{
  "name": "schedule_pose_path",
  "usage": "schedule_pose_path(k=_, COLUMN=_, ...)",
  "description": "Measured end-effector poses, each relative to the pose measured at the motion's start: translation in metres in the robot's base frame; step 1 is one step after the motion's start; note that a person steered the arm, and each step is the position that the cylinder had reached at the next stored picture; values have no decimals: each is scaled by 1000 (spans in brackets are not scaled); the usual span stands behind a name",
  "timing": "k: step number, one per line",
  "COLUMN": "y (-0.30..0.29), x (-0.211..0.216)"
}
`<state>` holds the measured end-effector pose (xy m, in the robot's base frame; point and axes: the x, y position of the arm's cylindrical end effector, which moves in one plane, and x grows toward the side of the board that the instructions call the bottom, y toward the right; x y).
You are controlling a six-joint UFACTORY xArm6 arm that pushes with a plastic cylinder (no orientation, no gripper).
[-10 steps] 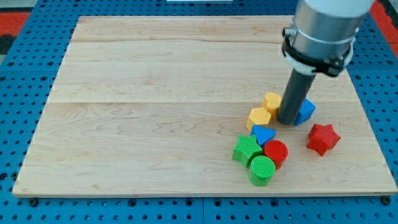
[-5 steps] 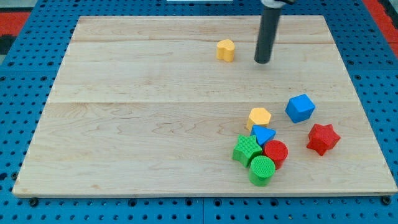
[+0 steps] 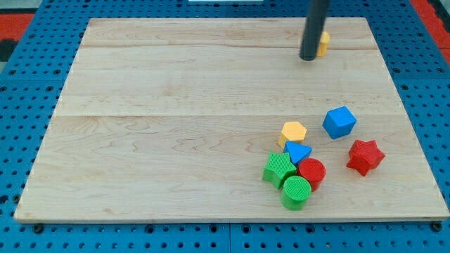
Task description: Separate the yellow heart with the group of the blocks towards the top right
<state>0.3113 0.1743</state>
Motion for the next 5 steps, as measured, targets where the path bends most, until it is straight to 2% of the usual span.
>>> schedule_pose_path(k=1, y=49, x=-4)
schedule_pose_path(k=2, y=34, x=-45)
schedule_pose_path(k=3, y=19, x=-32)
schedule_pose_path(k=4, y=6, x=7)
schedule_pose_path(k=5, y=-21, x=-20)
